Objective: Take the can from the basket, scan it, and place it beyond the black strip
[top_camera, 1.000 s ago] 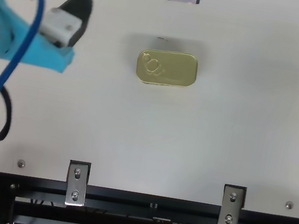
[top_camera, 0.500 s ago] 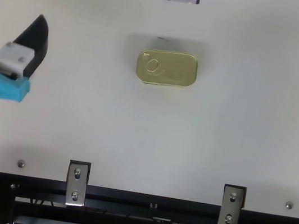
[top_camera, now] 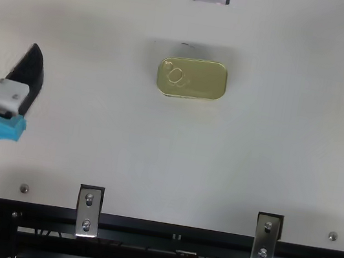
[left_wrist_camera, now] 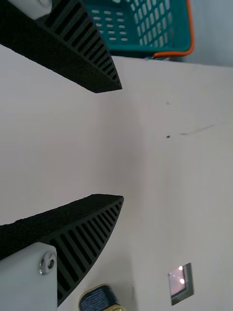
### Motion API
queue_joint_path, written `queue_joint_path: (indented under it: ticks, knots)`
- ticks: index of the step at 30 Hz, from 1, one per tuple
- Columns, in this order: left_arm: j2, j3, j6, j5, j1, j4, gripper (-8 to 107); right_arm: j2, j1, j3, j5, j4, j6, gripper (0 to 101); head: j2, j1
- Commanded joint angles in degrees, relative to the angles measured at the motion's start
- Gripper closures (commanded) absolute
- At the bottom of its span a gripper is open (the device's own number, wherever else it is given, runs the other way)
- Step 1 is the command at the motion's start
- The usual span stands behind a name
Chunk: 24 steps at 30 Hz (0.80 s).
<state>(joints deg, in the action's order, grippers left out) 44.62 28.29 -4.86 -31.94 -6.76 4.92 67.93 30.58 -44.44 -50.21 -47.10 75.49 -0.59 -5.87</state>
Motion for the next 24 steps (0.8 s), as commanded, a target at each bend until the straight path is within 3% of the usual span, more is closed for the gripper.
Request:
queue_joint_path:
  ticks: [1,4,5,11,16,24]
  knots:
    - [0.00,0.00,0.00,0.00,0.00,0.00,9,3.86,6.65,-0.11,-4.95,-3.56,16.47,0,-0.08,-0.28]
    - [0.00,-0.03,0.04,0.24,0.00,-0.15,9,6.71,9.46,-0.25,-6.59,-4.00,20.57,0,-0.08,-0.28]
    - [0.00,-0.03,0.04,-0.08,0.00,-0.15,9,4.87,6.73,-0.29,-4.71,-3.51,10.96,0,-0.08,-0.28]
    - [0.00,-0.03,0.04,0.16,0.00,-0.15,9,6.84,9.52,-0.29,-5.93,-3.38,20.17,0,-0.08,-0.28]
    - [0.00,-0.03,0.04,0.32,0.00,-0.15,9,7.10,7.68,-0.97,-5.92,-2.35,19.11,0,-0.08,-0.28]
    - [0.00,-0.03,0.04,0.32,0.00,-0.15,9,10.06,5.13,0.67,-8.57,-3.76,22.91,0,-0.08,-0.28]
